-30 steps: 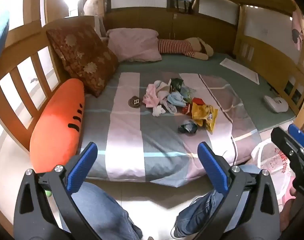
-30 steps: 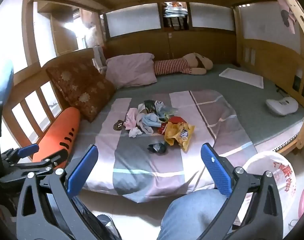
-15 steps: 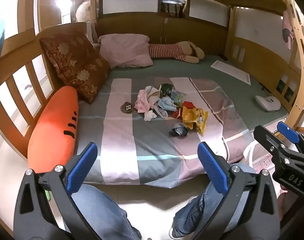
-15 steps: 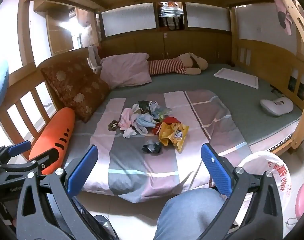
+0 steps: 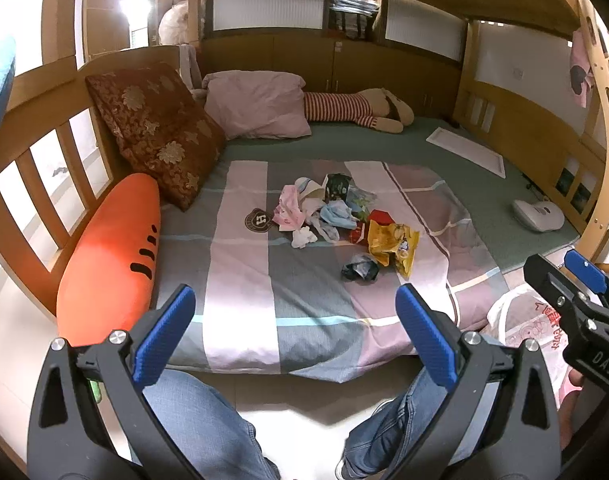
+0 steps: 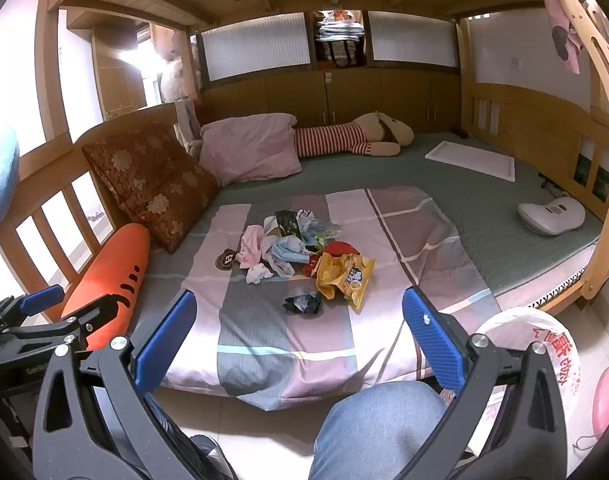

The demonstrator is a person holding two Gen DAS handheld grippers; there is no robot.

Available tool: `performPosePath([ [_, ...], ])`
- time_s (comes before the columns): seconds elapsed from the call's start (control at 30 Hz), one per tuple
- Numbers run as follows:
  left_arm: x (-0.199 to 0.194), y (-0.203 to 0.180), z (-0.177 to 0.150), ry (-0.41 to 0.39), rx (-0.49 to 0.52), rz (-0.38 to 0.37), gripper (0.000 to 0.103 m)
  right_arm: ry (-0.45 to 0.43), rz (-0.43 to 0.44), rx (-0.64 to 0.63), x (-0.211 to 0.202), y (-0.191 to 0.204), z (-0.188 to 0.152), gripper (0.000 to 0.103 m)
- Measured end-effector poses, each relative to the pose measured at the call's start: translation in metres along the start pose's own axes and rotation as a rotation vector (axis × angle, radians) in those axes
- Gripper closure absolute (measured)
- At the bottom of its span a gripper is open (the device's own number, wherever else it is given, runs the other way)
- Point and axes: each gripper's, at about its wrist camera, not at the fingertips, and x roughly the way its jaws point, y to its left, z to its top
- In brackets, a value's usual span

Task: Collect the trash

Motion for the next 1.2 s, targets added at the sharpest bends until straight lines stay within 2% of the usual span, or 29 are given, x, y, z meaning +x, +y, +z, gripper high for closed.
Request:
performPosePath([
  [1.2,0.0014,-0.0007,-0.0004,-0.003,0.009,0.015,0.003,-0.003,0.002,0.003,-0.0016,-0.0015,0.0008,0.002],
])
